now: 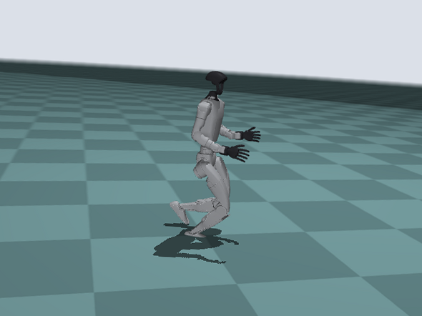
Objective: Run
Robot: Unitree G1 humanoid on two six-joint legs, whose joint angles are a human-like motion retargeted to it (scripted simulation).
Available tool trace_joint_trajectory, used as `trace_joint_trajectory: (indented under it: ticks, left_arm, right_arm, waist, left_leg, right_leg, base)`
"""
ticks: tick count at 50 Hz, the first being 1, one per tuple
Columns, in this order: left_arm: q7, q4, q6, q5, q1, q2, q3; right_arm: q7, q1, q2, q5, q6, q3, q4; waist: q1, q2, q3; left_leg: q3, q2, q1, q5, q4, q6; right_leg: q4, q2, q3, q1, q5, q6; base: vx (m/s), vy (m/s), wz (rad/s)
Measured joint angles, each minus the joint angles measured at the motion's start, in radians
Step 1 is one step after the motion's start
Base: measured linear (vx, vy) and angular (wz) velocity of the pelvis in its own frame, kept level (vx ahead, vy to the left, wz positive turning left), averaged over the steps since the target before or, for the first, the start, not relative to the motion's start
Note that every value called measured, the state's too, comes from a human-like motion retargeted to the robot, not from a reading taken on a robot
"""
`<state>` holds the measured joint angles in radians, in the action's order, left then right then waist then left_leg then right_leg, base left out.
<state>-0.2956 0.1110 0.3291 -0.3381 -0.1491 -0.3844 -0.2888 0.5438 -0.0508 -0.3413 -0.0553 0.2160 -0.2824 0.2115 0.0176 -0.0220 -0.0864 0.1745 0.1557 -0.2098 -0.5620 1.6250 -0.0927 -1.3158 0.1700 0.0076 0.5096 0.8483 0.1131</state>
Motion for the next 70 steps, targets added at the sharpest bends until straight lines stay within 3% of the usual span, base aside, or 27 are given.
trace_joint_trajectory:
  ticks: [2,5,8,11,13,16,20,24,26,28,30,34,37,40,45,48,50,53,55,60,62,65,70]
  left_arm:
    - [0.022,-0.008,-0.008,0.018,-0.071,-0.015,0.022]
    - [0.058,0.019,0.005,0.022,-0.196,-0.051,0.062]
    - [0.086,0.049,0.036,0.012,-0.309,-0.079,0.103]
    - [0.095,0.062,0.056,0.015,-0.382,-0.085,0.129]
    - [0.082,0.07,0.06,0.014,-0.395,-0.077,0.134]
    - [0.045,0.085,0.066,0.042,-0.357,-0.073,0.13]
    - [-0.065,0.089,0.059,0.154,-0.181,-0.081,0.132]
    - [-0.214,0.034,0.018,0.286,0.147,-0.09,0.108]
    - [-0.244,0.036,0.015,0.297,0.256,-0.083,0.095]
    - [-0.248,0.059,0.023,0.287,0.32,-0.071,0.085]
    - [-0.237,0.088,0.047,0.269,0.349,-0.056,0.07]
    - [-0.167,0.129,0.112,0.235,0.327,-0.023,0.01]
    - [-0.11,0.16,0.137,0.204,0.292,-0.011,-0.043]
    - [-0.072,0.165,0.13,0.172,0.241,0.001,-0.083]
    - [-0.05,0.094,0.048,0.167,0.134,0.009,-0.093]
    - [-0.037,0.036,0.012,0.191,0.067,-0.004,-0.065]
    - [-0.015,0.026,0.01,0.192,-0.004,-0.021,-0.039]
    - [0.018,0.053,0.031,0.166,-0.129,-0.054,0.005]
    - [0.037,0.072,0.049,0.148,-0.207,-0.072,0.036]
    - [0.054,0.089,0.079,0.132,-0.344,-0.082,0.097]
    - [0.042,0.096,0.08,0.132,-0.367,-0.07,0.11]
    - [0.013,0.104,0.083,0.153,-0.368,-0.055,0.12]
    - [-0.089,0.106,0.07,0.259,-0.238,-0.047,0.13]
  right_arm:
    - [0.019,0.098,-0.002,-0.024,-0.005,-0.01,-0.005]
    - [0.021,0.187,-0.01,-0.03,0.012,-0.025,-0.066]
    - [-0.003,0.189,-0.012,-0.014,0.047,-0.05,-0.146]
    - [-0.05,0.152,-0.014,-0.004,0.081,-0.085,-0.205]
    - [-0.081,0.124,-0.015,-0.004,0.093,-0.104,-0.232]
    - [-0.117,0.071,-0.011,-0.027,0.098,-0.134,-0.243]
    - [-0.154,-0.01,-0.003,-0.07,0.07,-0.153,-0.21]
    - [-0.17,-0.064,-0.013,-0.091,0.041,-0.121,-0.128]
    - [-0.178,-0.115,-0.042,-0.076,0.048,-0.102,-0.118]
    - [-0.185,-0.174,-0.078,-0.053,0.063,-0.084,-0.131]
    - [-0.19,-0.233,-0.109,-0.031,0.075,-0.068,-0.145]
    - [-0.198,-0.338,-0.137,0.003,0.089,-0.03,-0.144]
    - [-0.182,-0.38,-0.134,0.014,0.092,-0.003,-0.138]
    - [-0.141,-0.368,-0.125,0.005,0.088,0.003,-0.121]
    - [-0.041,-0.196,-0.096,-0.056,0.043,-0.002,-0.064]
    - [-0.003,0.003,-0.073,-0.096,0.018,-0.025,-0.005]
    - [0.001,0.1,-0.064,-0.101,0.021,-0.044,-0.008]
    - [-0.003,0.169,-0.057,-0.082,0.041,-0.064,-0.079]
    - [-0.008,0.18,-0.052,-0.064,0.06,-0.076,-0.131]
    - [-0.056,0.149,-0.038,-0.037,0.103,-0.11,-0.209]
    - [-0.076,0.13,-0.037,-0.039,0.113,-0.119,-0.222]
    - [-0.102,0.087,-0.028,-0.057,0.117,-0.135,-0.233]
    - [-0.135,0.002,-0.01,-0.104,0.093,-0.144,-0.202]
  waist:
    - [0.048,-0.031,0.019]
    - [0.106,-0.098,0.034]
    - [0.139,-0.169,0.062]
    - [0.125,-0.236,0.103]
    - [0.103,-0.267,0.116]
    - [0.067,-0.287,0.113]
    - [0.009,-0.288,0.074]
    - [-0.05,-0.244,0.03]
    - [-0.095,-0.219,0.038]
    - [-0.133,-0.171,0.053]
    - [-0.162,-0.1,0.07]
    - [-0.198,0.0,0.127]
    - [-0.181,0.065,0.148]
    - [-0.148,0.082,0.139]
    - [-0.056,0.054,0.078]
    - [-0.003,0.007,0.034]
    - [0.035,-0.021,0.026]
    - [0.082,-0.083,0.036]
    - [0.109,-0.128,0.052]
    - [0.118,-0.239,0.11]
    - [0.107,-0.269,0.119]
    - [0.087,-0.293,0.116]
    - [0.038,-0.293,0.081]
  left_leg:
    - [0.011,-0.007,-0.16,-0.068,0.038,-0.054]
    - [0.044,-0.088,-0.332,-0.112,-0.073,-0.084]
    - [0.096,-0.206,-0.412,-0.07,-0.367,-0.05]
    - [0.12,-0.362,-0.419,0.064,-0.717,0.013]
    - [0.118,-0.447,-0.392,0.124,-0.858,0.024]
    - [0.116,-0.502,-0.391,0.082,-0.767,-0.029]
    - [0.095,-0.536,-0.345,-0.141,-0.539,-0.159]
    - [0.061,-0.482,-0.23,-0.298,-0.472,-0.169]
    - [0.052,-0.477,-0.138,-0.304,-0.526,-0.162]
    - [0.041,-0.441,-0.029,-0.271,-0.601,-0.118]
    - [0.028,-0.369,0.068,-0.205,-0.654,-0.039]
    - [0.005,-0.243,0.146,0.096,-0.676,0.128]
    - [-0.018,-0.143,0.131,0.245,-0.545,0.189]
    - [-0.011,-0.065,0.116,0.243,-0.345,0.159]
    - [0.011,0.049,0.019,0.057,0.001,0.028]
    - [0.019,0.059,-0.126,-0.063,0.095,-0.06]
    - [0.032,0.038,-0.233,-0.122,0.078,-0.095]
    - [0.067,-0.058,-0.356,-0.134,-0.089,-0.096]
    - [0.098,-0.134,-0.408,-0.104,-0.261,-0.072]
    - [0.14,-0.366,-0.428,0.092,-0.761,0.024]
    - [0.135,-0.44,-0.405,0.143,-0.868,0.028]
    - [0.134,-0.499,-0.4,0.131,-0.813,-0.01]
    - [0.113,-0.535,-0.348,-0.088,-0.58,-0.142]
  right_leg:
    - [0.006,-0.02,0.026,-0.016,0.01,-0.008]
    - [0.052,-0.091,0.067,-0.102,-0.03,-0.062]
    - [0.111,-0.195,0.079,-0.194,-0.193,-0.166]
    - [0.115,-0.313,0.081,-0.243,-0.415,-0.275]
    - [0.072,-0.371,0.088,-0.265,-0.513,-0.316]
    - [-0.069,-0.424,0.094,-0.284,-0.551,-0.321]
    - [-0.316,-0.469,0.099,-0.25,-0.48,-0.28]
    - [-0.462,-0.457,0.098,-0.068,-0.309,-0.17]
    - [-0.447,-0.44,0.1,0.033,-0.239,-0.142]
    - [-0.361,-0.384,0.08,0.111,-0.205,-0.129]
    - [-0.213,-0.293,0.034,0.157,-0.206,-0.13]
    - [0.16,-0.131,-0.012,0.186,-0.289,-0.186]
    - [0.322,-0.021,-0.032,0.174,-0.358,-0.204]
    - [0.248,0.029,-0.043,0.166,-0.346,-0.165]
    - [0.028,0.044,-0.033,0.1,-0.114,-0.024]
    - [-0.009,0.017,0.002,0.027,-0.007,0.002]
    - [0.002,0.0,0.031,-0.025,0.009,-0.003]
    - [0.051,-0.067,0.07,-0.125,-0.037,-0.056]
    - [0.09,-0.129,0.082,-0.187,-0.118,-0.113]
    - [0.108,-0.316,0.081,-0.264,-0.418,-0.274]
    - [0.065,-0.372,0.085,-0.28,-0.495,-0.307]
    - [-0.051,-0.44,0.082,-0.298,-0.554,-0.32]
    - [-0.315,-0.527,0.072,-0.25,-0.483,-0.261]
  base:
    - [-0.03,0.01,0.4]
    - [0.03,0.04,0.55]
    - [0.07,0.07,0.73]
    - [0.04,0.07,0.83]
    - [-0.01,0.06,0.5]
    - [-0.01,0.01,0.08]
    - [-0.02,0.05,-0.22]
    - [-0.05,0.01,-0.42]
    - [0.0,0.06,-0.33]
    - [0.06,0.03,-0.5]
    - [0.1,-0.03,-0.5]
    - [0.06,-0.08,-0.21]
    - [-0.02,-0.07,-0.24]
    - [-0.05,-0.04,-0.21]
    - [0.0,0.0,0.0]
    - [-0.03,-0.02,0.27]
    - [-0.02,0.02,0.28]
    - [0.02,0.05,0.43]
    - [0.05,0.06,0.58]
    - [0.03,0.06,0.66]
    - [0.0,0.06,0.4]
    - [0.0,0.02,0.07]
    - [-0.01,0.05,-0.17]
